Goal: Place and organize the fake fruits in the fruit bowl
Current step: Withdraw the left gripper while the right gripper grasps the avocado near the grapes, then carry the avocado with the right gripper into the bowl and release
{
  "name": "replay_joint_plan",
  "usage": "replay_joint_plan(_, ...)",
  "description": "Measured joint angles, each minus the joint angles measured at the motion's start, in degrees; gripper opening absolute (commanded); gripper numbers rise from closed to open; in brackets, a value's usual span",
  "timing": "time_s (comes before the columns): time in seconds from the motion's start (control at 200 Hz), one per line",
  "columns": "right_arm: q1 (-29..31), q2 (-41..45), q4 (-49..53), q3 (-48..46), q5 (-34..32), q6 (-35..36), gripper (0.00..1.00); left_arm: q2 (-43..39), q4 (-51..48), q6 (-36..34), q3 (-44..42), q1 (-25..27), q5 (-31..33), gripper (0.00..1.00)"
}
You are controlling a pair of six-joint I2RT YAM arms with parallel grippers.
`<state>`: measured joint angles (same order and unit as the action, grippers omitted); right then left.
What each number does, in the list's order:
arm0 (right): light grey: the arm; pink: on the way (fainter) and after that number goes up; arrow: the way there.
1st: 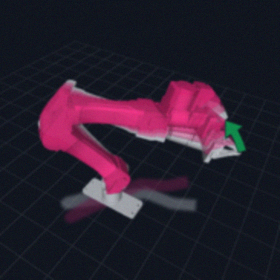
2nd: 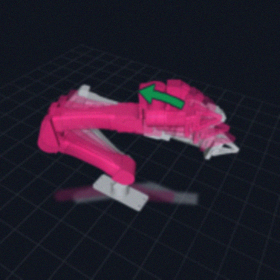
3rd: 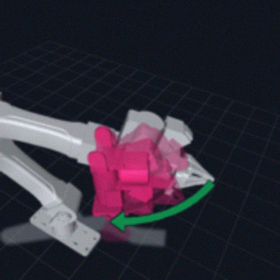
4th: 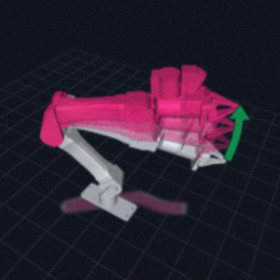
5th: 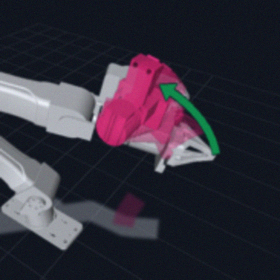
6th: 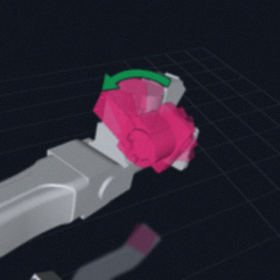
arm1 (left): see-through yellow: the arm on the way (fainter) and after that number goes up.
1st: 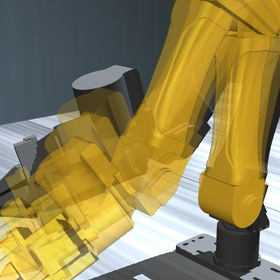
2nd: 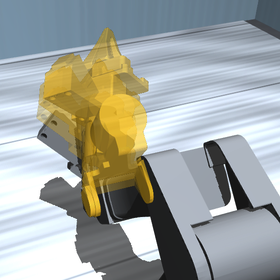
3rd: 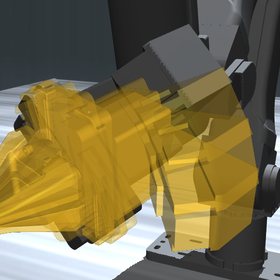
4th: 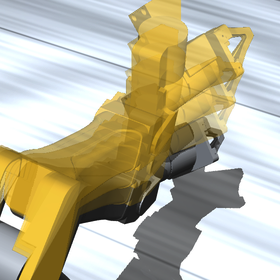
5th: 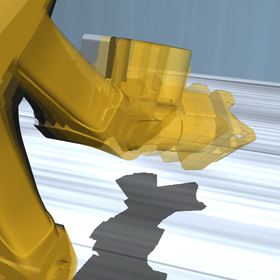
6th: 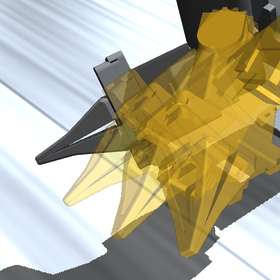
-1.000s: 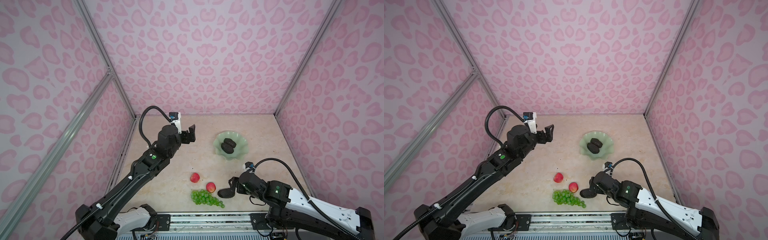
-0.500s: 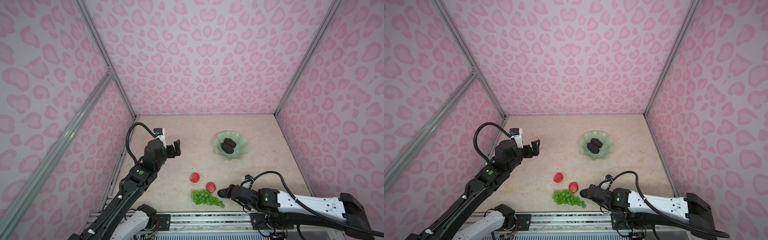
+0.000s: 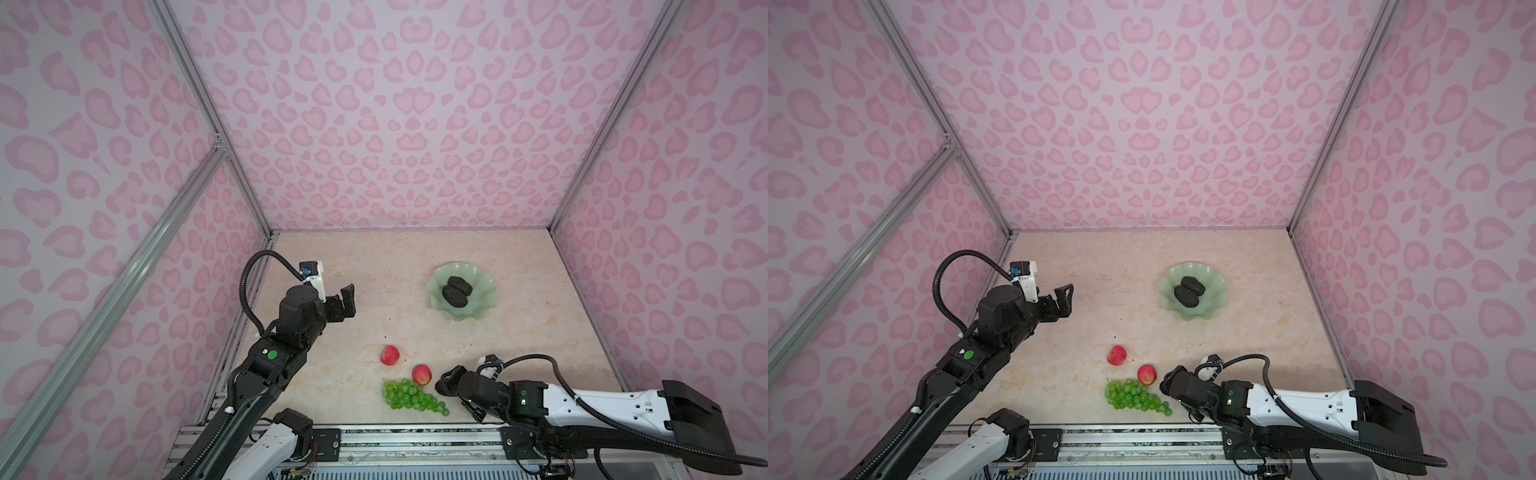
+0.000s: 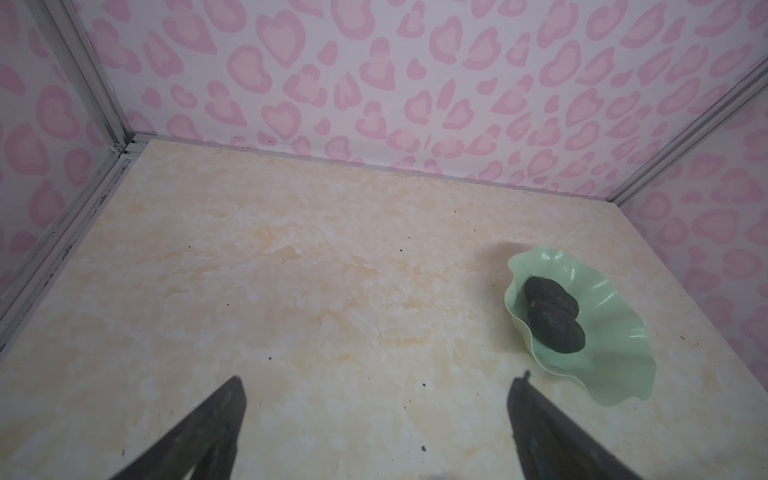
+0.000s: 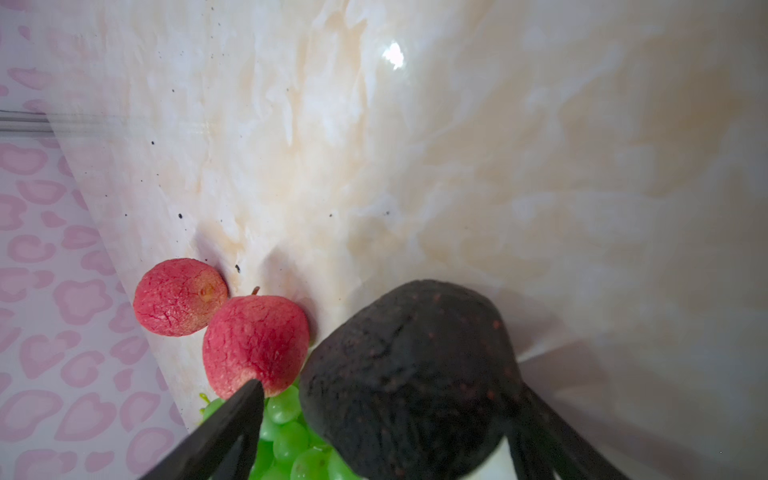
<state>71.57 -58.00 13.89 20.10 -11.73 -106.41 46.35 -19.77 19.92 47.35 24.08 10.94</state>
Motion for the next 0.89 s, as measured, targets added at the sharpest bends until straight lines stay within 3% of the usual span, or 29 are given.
replay_joint_plan(0.155, 0.0, -2.45, -3.69, -0.09, -0.39, -1.92, 0.77, -0.81, -0.44, 0.0, -0.22, -0.02, 0.02, 0.99)
replay_joint_plan(0.48, -1.25, -3.23, 1.53, 2.64, -5.14, -1.01, 0.44, -2.34, -1.16, -0.26, -0.24, -0.17, 0.02, 0.98)
replay_joint_plan(0.72, -6.73, -0.9, 13.09, 11.08, -10.82, 12.7, 0.32, -2.73, -1.75, -0.66, -0.2, -0.35, -0.63, 0.99)
replay_joint_plan(0.895, -14.53, 1.64, 19.12, 16.46, -12.15, 27.45, 0.31, -2.86, -2.95, -1.09, -0.2, -0.39, -1.81, 0.99)
